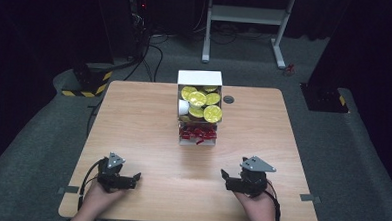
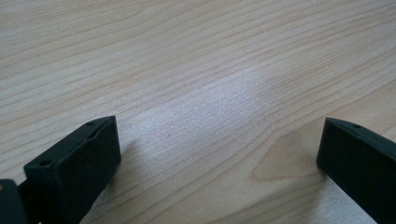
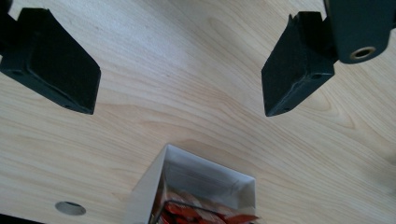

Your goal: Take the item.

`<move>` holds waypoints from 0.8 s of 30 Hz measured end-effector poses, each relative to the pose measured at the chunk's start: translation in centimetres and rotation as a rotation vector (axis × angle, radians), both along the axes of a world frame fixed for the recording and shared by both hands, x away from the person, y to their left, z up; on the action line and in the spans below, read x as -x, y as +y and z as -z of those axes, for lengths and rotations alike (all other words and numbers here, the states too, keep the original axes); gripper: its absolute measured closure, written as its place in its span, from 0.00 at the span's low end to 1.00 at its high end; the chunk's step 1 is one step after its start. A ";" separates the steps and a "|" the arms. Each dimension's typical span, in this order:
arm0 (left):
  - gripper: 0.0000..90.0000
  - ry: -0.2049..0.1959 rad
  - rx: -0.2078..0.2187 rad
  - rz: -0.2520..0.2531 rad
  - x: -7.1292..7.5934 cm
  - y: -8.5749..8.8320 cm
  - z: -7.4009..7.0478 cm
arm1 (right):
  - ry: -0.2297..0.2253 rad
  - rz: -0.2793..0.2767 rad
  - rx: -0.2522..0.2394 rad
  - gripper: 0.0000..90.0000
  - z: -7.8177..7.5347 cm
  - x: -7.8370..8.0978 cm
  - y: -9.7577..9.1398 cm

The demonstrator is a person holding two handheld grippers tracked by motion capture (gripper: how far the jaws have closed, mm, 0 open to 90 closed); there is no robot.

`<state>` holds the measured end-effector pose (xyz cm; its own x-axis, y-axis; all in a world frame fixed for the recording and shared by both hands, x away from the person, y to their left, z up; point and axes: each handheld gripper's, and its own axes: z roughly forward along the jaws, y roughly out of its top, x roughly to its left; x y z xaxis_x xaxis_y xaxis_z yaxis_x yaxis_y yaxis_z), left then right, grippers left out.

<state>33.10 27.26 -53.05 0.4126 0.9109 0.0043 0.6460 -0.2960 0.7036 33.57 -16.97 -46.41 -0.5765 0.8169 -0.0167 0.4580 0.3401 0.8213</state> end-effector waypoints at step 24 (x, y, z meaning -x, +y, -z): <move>0.00 -0.005 0.000 -0.005 0.1 0.0 0.1 | -0.023 -0.019 -0.048 0.13 -2.5 0.2 1.0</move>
<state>33.00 27.26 -53.11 0.4080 0.9130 0.0062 0.6438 -0.2925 0.7071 33.40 -15.99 -43.92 -0.5919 0.8060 0.0084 0.4323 0.3087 0.8472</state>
